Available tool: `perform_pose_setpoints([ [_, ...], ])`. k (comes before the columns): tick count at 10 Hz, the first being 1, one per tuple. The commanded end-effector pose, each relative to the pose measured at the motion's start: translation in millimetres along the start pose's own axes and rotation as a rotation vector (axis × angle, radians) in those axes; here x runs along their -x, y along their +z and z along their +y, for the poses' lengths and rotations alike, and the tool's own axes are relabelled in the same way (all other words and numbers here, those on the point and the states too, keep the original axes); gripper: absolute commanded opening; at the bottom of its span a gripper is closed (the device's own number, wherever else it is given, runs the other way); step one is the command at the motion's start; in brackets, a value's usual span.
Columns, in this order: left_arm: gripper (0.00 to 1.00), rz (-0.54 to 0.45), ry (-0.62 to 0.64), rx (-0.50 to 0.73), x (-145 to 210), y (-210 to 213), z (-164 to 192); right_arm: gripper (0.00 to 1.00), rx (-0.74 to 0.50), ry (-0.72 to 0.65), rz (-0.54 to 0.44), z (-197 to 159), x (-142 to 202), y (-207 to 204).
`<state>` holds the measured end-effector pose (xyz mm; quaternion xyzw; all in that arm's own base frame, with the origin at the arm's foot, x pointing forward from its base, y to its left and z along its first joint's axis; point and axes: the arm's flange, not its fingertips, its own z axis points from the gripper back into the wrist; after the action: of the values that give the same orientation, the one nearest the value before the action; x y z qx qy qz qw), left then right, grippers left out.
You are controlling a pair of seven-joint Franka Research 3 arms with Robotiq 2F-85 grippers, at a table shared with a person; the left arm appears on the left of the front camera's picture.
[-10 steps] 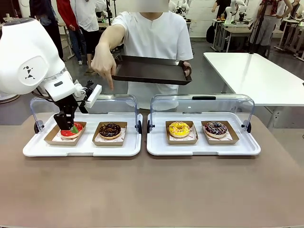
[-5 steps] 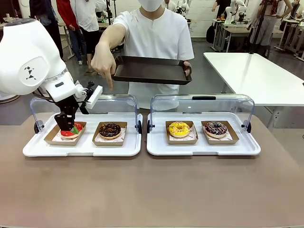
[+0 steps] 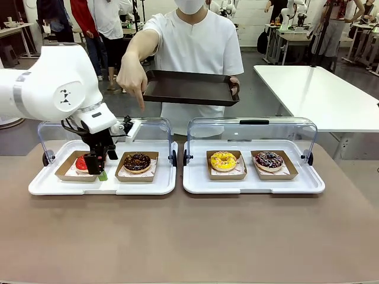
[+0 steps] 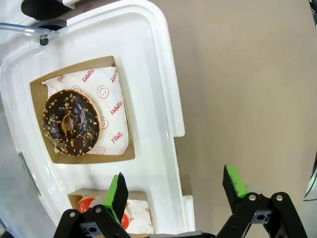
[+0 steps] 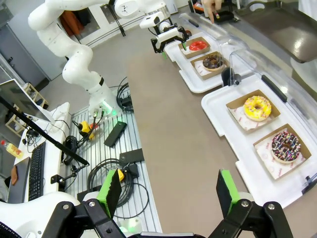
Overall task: Provide the desired donut to the person.
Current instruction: Pick up and lift the Paper togo box containing the Donut pointed at by the person.
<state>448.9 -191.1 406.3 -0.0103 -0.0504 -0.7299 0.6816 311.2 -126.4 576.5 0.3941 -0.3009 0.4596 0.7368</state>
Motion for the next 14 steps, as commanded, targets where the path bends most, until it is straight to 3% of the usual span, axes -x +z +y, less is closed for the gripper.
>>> perform_pose_setpoints([
  [1, 1.0, -0.01, 0.025, -0.011, -8, -6, 15, 1.0, -0.008, -0.002, -0.012, 0, 0, 1],
  [8, 1.0, 0.037, 0.024, -0.016, -7, -58, 37, 1.0, -0.008, -0.002, -0.012, 0, 0, 1],
  [9, 1.0, 0.034, 0.052, -0.071, -7, -56, 39, 1.0, -0.008, -0.002, -0.012, 0, 0, 1],
  [10, 1.0, 0.009, 0.002, 0.007, -4, -57, 29, 1.0, -0.008, -0.002, -0.012, 0, 0, 1],
  [14, 1.0, 0.009, 0.002, 0.007, -4, -57, 29, 1.0, -0.008, -0.002, -0.012, 0, 0, 1],
])
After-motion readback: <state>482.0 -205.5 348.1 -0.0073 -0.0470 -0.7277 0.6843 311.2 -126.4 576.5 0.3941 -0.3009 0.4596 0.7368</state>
